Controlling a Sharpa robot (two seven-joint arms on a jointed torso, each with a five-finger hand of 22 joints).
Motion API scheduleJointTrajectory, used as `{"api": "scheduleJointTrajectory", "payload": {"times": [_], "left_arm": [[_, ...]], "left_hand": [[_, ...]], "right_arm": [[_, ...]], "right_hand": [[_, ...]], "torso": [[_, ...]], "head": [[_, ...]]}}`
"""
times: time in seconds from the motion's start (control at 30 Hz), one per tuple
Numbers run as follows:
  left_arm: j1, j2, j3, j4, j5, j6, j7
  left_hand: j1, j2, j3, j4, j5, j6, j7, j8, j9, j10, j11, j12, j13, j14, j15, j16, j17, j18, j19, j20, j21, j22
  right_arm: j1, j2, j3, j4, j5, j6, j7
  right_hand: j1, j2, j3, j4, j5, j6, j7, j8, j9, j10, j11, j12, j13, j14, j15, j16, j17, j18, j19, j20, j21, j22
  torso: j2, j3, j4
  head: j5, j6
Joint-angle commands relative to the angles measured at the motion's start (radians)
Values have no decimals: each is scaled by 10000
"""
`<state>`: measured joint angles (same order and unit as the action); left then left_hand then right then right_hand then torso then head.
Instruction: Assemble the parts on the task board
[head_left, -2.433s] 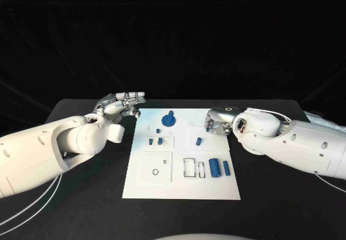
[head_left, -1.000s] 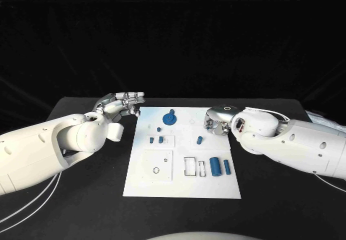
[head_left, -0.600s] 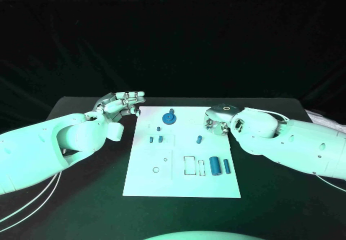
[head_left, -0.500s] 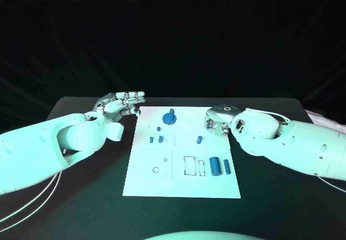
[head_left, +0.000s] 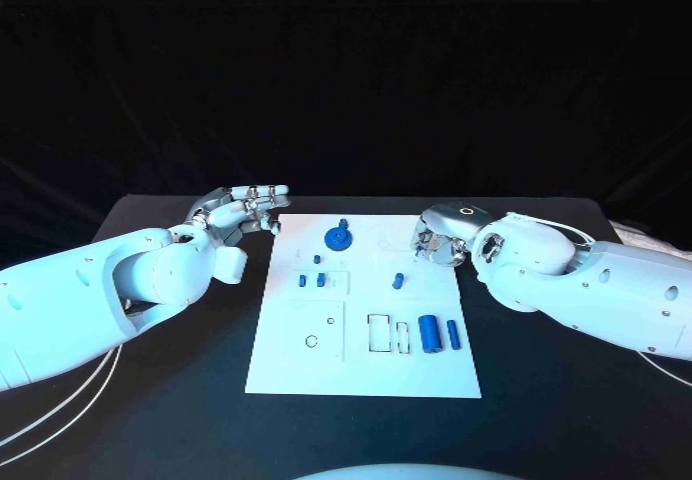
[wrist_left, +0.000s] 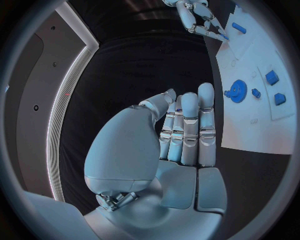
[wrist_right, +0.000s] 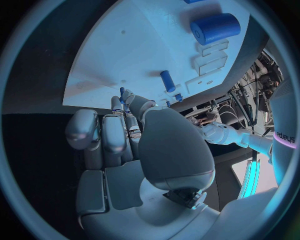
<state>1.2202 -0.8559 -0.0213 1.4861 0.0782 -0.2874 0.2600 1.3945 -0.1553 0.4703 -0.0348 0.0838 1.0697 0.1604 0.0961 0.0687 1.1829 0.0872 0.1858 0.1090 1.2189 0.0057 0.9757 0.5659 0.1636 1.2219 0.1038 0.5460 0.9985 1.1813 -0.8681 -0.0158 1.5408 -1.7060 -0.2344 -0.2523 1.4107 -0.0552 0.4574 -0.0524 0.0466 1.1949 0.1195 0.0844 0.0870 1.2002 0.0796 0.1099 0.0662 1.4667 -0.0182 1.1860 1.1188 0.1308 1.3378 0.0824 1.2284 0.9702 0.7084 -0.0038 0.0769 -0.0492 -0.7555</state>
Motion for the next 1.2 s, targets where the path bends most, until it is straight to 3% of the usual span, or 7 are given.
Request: {"api": "scheduleJointTrajectory", "payload": {"times": [0.03,0.27,0.43,0.63,0.8,0.87,1.2], "left_arm": [[4,7,6,3,-42,166,1],[4,9,6,-3,-42,162,-15],[4,47,5,15,-42,134,-13],[5,102,6,38,-42,148,-6],[6,122,7,56,-42,153,0],[6,136,7,60,-42,154,-1],[9,238,10,77,-38,-43,165]], "left_hand": [[-33,105,-53,-7,-1,-65,9,6,-14,-85,-3,68,12,-68,-27,-41,-16,182,-65,-23,-59,-15],[-33,105,-53,-7,-1,-65,9,6,-14,-85,-3,68,12,-68,-27,-41,-16,182,-65,-23,-59,-15],[-32,119,-57,-10,2,-73,13,4,-14,-108,1,79,13,-81,-22,-46,-29,182,-72,-19,-73,-25],[-32,119,-57,-10,2,-73,13,4,-14,-108,1,79,13,-81,-22,-46,-29,182,-72,-19,-73,-25],[-32,119,-57,-10,2,-73,13,4,-14,-108,1,79,13,-81,-22,-46,-29,182,-72,-19,-73,-25],[-32,119,-57,-10,2,-73,13,4,-14,-108,1,79,13,-81,-22,-46,-29,182,-72,-19,-73,-25],[-45,157,-68,-1,2,-68,19,13,-9,-115,3,119,25,-89,-17,-45,-49,182,-75,-12,-94,-43]], "right_arm": [[31,-90,25,236,491,-297,-42],[44,-190,61,1157,710,-1002,275],[-12,74,58,1734,743,-1356,488],[-185,530,-24,1740,863,-1685,892],[-504,967,-77,1593,761,-822,946],[-640,1158,-96,1512,715,-572,964],[-1161,1855,-137,1135,428,-130,898]], "right_hand": [[-19,40,78,4,33,-39,48,-9,9,267,-200,-51,11,387,-49,56,0,-200,75,-10,46,16],[47,-10,256,-154,85,-70,87,-54,11,272,-176,-122,12,372,-48,86,8,-202,72,-11,98,63],[46,-20,332,-199,114,-70,99,-67,13,281,-166,-146,14,370,-42,109,23,-205,74,-7,126,93],[30,-21,355,-206,124,-67,105,-69,15,288,-162,-154,15,372,-38,126,37,-208,77,-6,141,113],[-22,-49,402,-230,183,-85,122,-91,15,273,-146,-192,13,373,-24,156,55,-204,64,-2,152,112],[-49,-57,447,-250,261,-100,129,-106,13,263,-136,-219,12,371,-18,171,61,-206,59,3,167,126],[-93,-47,483,-253,287,-94,134,-109,18,274,-132,-234,16,374,-13,203,86,-212,67,8,199,169]], "torso": [[-2,-1,0],[7,12,-1],[2,-4,14],[-2,-34,5],[26,-15,30],[29,-9,7],[27,-9,-4]], "head": [[17,14],[87,70],[302,59],[593,-5],[774,-53],[856,-67],[990,-195]]}}
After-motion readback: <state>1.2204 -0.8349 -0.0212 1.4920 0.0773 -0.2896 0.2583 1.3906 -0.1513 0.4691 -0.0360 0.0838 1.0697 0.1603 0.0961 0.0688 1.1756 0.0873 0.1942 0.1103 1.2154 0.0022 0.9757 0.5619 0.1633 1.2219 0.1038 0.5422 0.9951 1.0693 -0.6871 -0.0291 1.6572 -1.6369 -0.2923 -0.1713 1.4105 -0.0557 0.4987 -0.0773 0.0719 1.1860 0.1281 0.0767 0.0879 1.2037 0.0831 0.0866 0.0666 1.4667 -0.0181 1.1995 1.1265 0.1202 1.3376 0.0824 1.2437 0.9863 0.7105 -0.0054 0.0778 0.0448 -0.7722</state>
